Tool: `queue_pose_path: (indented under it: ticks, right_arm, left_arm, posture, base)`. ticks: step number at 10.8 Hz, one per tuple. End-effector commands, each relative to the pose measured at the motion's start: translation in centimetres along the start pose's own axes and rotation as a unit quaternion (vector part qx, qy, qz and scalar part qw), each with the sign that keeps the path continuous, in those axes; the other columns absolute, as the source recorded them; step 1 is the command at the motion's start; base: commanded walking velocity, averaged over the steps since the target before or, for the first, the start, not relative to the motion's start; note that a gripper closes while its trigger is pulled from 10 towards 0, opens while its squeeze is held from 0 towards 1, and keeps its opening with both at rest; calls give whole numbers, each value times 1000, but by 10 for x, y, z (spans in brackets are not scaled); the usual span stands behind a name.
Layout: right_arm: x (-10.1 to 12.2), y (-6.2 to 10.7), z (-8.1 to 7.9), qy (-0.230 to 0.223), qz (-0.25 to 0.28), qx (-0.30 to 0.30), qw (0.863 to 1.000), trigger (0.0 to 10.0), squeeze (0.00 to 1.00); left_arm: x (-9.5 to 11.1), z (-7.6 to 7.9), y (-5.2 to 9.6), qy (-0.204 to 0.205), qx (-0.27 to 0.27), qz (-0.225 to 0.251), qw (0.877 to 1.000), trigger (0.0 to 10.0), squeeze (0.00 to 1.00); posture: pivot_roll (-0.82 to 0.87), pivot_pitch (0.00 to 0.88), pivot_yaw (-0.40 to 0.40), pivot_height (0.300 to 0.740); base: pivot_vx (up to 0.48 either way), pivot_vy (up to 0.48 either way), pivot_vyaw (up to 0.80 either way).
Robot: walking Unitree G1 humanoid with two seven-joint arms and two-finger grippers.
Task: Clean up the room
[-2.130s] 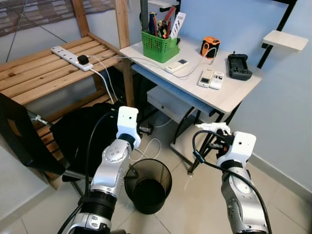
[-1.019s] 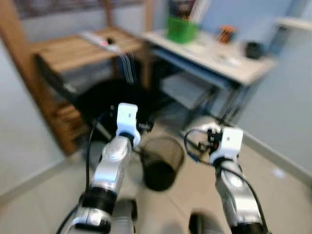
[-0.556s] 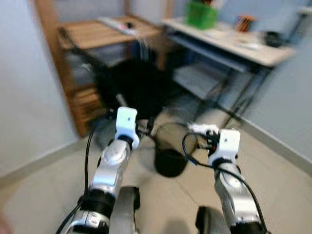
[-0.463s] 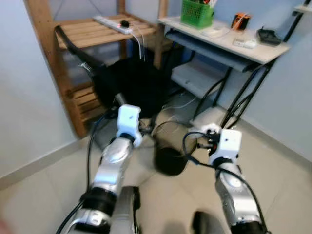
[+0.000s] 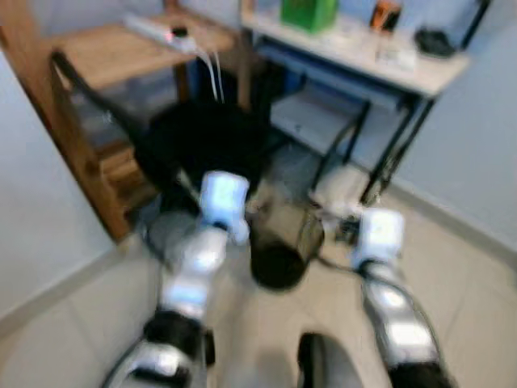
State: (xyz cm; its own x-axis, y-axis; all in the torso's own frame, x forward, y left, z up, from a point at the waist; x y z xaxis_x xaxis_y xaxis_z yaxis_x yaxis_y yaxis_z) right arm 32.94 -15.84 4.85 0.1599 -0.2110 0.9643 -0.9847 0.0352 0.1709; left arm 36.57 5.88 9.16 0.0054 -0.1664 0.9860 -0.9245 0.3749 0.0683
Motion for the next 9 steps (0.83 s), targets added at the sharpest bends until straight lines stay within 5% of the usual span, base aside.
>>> queue_pose_path:
  ticks: [1,4,9]
  right_arm:
    - [0,-2,-15,-3,1,21,1000,10000,0]
    - [-7,-12,-14,-2,-24,32,999,10000,0]
    - [-9,-14,-8,-32,-18,16,999,10000,0]
  left_arm:
    - [-2,-14,2,-14,11,-4,1000,10000,0]
    - [-3,-10,4,-5,12,-4,1000,10000,0]
    - [-5,-10,4,10,17,-11,1000,10000,0]
  posture:
    - [45,0,-25,594]
    - [58,0,-27,594]
    - [50,0,-13,594]
  base:
    - [480,0,0]
    - [480,0,0]
    - [0,0,0]
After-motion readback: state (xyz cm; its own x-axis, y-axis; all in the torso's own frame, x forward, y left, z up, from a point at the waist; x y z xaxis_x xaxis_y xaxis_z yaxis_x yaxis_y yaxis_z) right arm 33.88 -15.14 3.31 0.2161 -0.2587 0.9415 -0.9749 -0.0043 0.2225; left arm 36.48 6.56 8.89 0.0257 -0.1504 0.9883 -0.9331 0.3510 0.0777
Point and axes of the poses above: a point about 5 cm out from each wrist's last joint towards the gripper, its own y axis pointing back from the gripper into the wrist, its own x axis along the axis of the wrist's last joint, z = x × y, the point moved 5 cm from there along -y, pointing out of the wrist towards the gripper, and after that the axes turned 10 degrees about -y, right-handed, at the moved point
